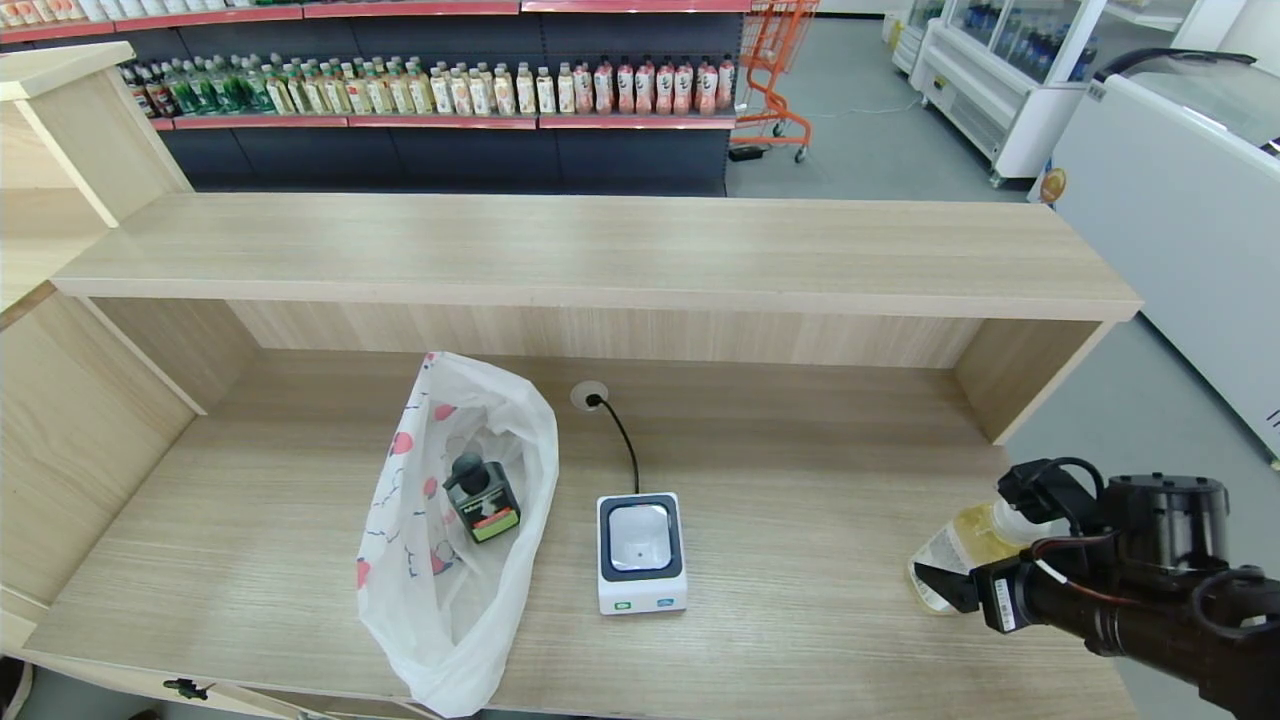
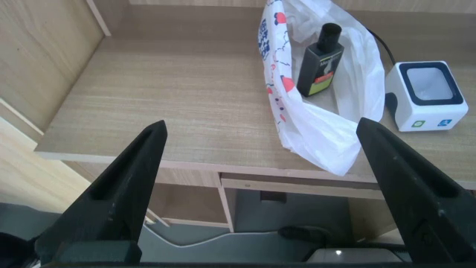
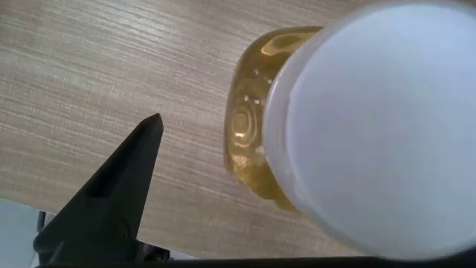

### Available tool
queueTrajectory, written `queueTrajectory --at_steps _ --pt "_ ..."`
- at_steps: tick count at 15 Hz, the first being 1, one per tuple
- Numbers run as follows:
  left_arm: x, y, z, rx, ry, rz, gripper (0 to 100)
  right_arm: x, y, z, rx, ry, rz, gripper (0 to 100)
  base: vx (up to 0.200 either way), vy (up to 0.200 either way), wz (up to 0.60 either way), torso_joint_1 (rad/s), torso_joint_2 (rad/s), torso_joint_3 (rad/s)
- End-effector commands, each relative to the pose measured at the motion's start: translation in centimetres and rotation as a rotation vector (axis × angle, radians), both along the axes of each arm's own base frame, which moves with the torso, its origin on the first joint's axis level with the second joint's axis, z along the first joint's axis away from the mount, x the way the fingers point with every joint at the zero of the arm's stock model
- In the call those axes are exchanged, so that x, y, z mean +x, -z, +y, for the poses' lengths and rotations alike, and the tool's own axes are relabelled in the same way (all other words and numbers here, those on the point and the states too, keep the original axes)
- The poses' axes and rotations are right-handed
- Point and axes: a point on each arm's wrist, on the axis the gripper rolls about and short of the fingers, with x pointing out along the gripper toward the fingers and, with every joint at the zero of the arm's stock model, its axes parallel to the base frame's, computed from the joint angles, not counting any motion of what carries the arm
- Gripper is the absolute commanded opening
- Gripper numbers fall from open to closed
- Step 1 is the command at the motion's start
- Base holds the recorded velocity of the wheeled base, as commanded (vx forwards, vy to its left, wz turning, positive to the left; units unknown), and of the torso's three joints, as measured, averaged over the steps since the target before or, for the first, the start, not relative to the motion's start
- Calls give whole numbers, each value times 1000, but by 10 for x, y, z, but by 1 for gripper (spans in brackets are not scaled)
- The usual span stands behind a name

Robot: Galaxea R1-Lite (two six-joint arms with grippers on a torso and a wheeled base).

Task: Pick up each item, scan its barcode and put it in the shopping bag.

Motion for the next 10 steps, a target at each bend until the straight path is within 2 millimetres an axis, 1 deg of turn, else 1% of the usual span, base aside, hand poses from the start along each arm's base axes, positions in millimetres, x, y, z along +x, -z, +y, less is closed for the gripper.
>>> queueTrajectory --at_steps 1,5,10 --pt "0 0 0 0 0 -1 100 5 12 4 -11 -26 31 100 0 0 0 0 0 0" --pt "0 0 0 0 0 1 100 15 20 14 -7 -71 -21 100 0 0 0 0 0 0" --pt "0 0 0 0 0 -1 100 21 23 20 5 -116 -59 100 0 0 0 0 0 0"
